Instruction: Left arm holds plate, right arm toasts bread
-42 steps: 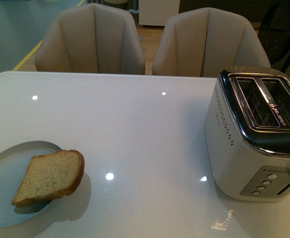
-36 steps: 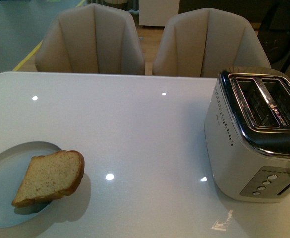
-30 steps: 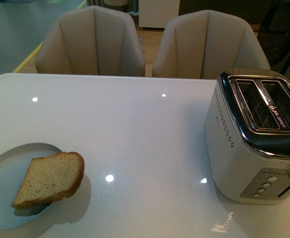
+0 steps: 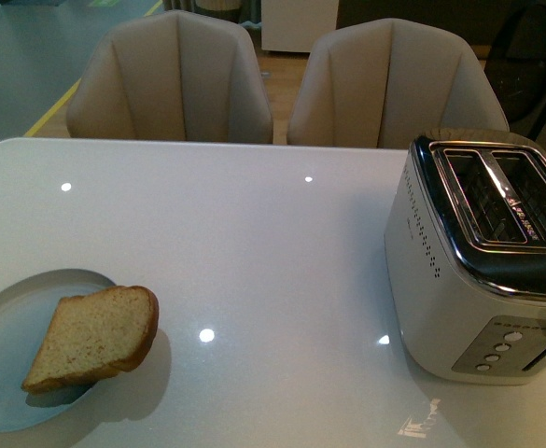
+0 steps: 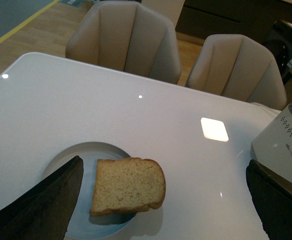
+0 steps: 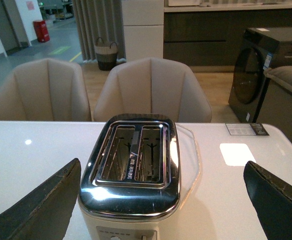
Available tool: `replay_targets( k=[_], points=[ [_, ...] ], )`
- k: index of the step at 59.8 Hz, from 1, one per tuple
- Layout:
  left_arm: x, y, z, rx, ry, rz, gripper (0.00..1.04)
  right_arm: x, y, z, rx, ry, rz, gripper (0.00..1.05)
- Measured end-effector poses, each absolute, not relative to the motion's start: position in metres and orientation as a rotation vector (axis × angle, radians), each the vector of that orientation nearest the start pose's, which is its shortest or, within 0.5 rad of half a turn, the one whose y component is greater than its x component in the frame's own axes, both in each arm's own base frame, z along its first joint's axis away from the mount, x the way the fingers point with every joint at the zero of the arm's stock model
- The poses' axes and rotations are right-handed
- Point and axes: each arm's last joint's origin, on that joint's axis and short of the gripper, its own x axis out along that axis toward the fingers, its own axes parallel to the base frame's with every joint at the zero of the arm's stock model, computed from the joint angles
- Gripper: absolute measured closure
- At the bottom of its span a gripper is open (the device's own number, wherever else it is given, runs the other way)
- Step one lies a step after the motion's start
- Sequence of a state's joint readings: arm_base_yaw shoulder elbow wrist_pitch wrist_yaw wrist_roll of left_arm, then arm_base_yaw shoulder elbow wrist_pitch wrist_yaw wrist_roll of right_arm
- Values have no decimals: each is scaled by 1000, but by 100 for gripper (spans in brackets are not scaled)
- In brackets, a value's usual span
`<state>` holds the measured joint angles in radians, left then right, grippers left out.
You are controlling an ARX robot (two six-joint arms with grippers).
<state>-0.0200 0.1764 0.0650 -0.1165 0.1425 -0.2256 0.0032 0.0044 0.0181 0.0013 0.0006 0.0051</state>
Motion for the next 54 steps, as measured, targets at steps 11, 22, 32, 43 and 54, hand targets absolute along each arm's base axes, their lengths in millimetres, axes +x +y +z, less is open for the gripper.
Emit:
replay_targets(
  k=[11,22,32,43,54],
  points=[
    [135,-3,156,-311,272,-149,7,97,0,169,5,-15,3,9],
    [184,12,137,-283,339,-70,7,97,0,169,5,-15,3,9],
    [226,33,89,-213,503,35,7,97,0,169,5,-15,3,9],
    [247,45,55,-204,641,93,7,97,0,169,5,-15,3,9],
    [266,54,28,-203,740,135,7,97,0,169,5,-15,3,9]
  ],
)
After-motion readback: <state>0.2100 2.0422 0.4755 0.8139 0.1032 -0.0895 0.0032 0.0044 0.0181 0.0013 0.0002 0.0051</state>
